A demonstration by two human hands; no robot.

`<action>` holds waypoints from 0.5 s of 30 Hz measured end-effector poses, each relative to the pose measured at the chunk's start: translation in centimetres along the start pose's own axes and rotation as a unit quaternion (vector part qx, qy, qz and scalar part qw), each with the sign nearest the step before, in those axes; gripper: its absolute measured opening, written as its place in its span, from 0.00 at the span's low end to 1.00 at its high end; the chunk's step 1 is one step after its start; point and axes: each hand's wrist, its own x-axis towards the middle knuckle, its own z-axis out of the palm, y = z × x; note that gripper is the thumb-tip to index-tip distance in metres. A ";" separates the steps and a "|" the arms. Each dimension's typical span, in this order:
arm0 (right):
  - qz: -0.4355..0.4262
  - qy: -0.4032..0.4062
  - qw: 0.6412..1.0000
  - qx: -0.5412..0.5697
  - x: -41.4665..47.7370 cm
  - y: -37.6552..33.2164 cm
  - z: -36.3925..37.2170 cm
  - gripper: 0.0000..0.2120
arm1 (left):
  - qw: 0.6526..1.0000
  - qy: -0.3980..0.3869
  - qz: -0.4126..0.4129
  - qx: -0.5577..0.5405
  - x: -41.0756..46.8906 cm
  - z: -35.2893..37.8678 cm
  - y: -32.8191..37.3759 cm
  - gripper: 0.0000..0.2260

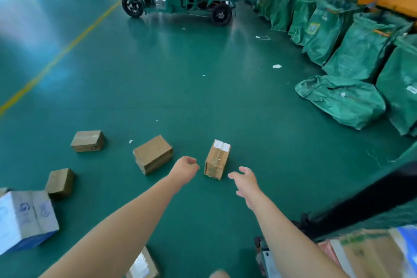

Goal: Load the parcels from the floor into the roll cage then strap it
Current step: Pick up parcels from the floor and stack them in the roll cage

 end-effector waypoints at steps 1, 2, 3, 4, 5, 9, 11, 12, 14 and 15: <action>0.006 0.002 1.000 0.001 0.8 -0.6 0.5 0.31 | 1.000 -0.004 -0.002 0.002 1.3 -0.5 0.2 0.19; 0.010 0.004 1.000 0.003 1.8 -1.0 0.9 0.31 | 1.000 -0.010 -0.005 0.003 2.6 -0.9 0.3 0.19; 0.013 0.009 1.000 0.006 2.9 -1.6 1.3 0.31 | 1.000 -0.016 -0.006 0.005 4.1 -1.2 0.6 0.19; 0.017 0.013 1.000 0.009 4.0 -2.2 1.6 0.31 | 1.000 -0.020 -0.007 0.009 5.5 -1.5 0.9 0.19; 0.022 0.016 1.000 0.011 5.5 -2.8 1.8 0.31 | 1.000 -0.023 -0.006 0.011 7.1 -1.7 1.3 0.19; 0.046 0.025 0.998 0.019 11.9 -4.9 2.4 0.32 | 0.999 -0.040 -0.020 0.012 13.9 -1.6 3.3 0.18; 0.055 0.028 0.998 0.031 15.4 -6.6 2.5 0.33 | 0.999 -0.044 -0.024 0.018 17.8 -1.5 4.9 0.18; 0.060 0.031 0.997 0.037 17.0 -7.5 2.4 0.33 | 0.998 -0.048 -0.023 0.021 19.5 -1.5 5.8 0.19; 0.075 0.031 0.996 0.044 21.4 -9.4 1.8 0.32 | 0.997 -0.062 -0.019 0.036 24.0 -1.0 8.2 0.19; 0.083 0.037 0.995 0.049 23.1 -10.4 1.4 0.32 | 0.997 -0.067 -0.020 0.046 25.9 -0.8 9.6 0.19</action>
